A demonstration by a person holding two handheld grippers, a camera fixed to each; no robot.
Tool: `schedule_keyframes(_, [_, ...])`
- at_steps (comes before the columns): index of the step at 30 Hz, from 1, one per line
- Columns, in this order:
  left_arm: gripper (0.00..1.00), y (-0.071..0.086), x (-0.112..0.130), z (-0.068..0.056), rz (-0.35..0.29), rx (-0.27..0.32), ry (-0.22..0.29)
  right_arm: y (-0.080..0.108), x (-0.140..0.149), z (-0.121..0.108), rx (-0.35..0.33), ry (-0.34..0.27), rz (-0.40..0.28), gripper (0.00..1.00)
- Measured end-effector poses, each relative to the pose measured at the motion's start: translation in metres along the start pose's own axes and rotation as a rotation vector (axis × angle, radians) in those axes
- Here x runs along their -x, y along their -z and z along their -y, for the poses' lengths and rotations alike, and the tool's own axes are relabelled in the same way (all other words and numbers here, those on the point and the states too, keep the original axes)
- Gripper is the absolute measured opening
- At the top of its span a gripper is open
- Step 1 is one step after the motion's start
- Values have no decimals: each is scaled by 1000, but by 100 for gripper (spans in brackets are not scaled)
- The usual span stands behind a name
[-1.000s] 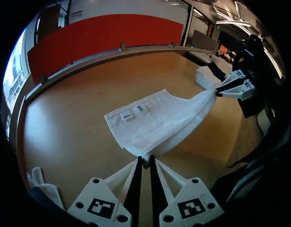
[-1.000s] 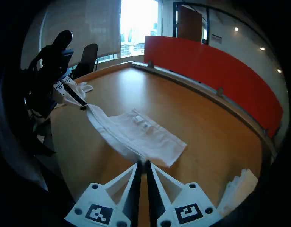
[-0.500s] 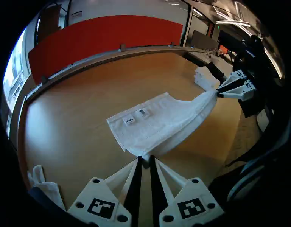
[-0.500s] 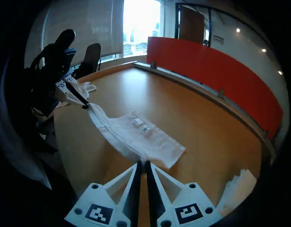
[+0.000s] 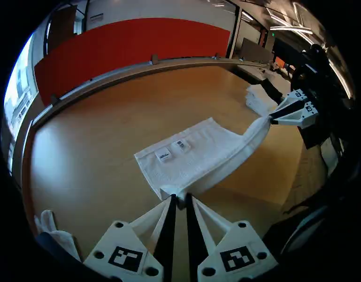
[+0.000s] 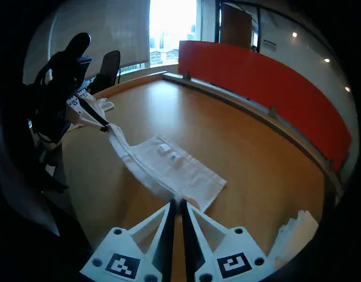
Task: Fold towel
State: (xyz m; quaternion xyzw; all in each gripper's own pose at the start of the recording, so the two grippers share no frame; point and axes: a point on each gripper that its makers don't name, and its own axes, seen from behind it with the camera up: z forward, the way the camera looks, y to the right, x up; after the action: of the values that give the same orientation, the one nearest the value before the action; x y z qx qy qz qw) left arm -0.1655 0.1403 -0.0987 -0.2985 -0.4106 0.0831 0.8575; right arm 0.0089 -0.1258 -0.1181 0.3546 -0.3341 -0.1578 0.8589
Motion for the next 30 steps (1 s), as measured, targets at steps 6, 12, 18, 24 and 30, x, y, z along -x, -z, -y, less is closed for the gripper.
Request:
schedule_keyframes(6, [15, -13, -9, 10, -2, -9, 12, -15, -1, -14, 11, -4, 15, 10])
schedule_keyframes(12, [15, -29, -14, 23, 7, -30, 23, -31, -1, -24, 17, 2, 31, 10])
schedule_keyframes(18, [15, -46, -16, 33, 26, -45, 16, -49, 1, -34, 20, -12, 44, 10])
schedule_keyframes(24, [15, -57, -16, 39, 41, -48, 15, -61, 7, -42, 15, -16, 64, 10])
schedule_keyframes(30, [15, -67, -15, 43, 50, -56, 6, -70, 12, -48, 14, -15, 80, 10])
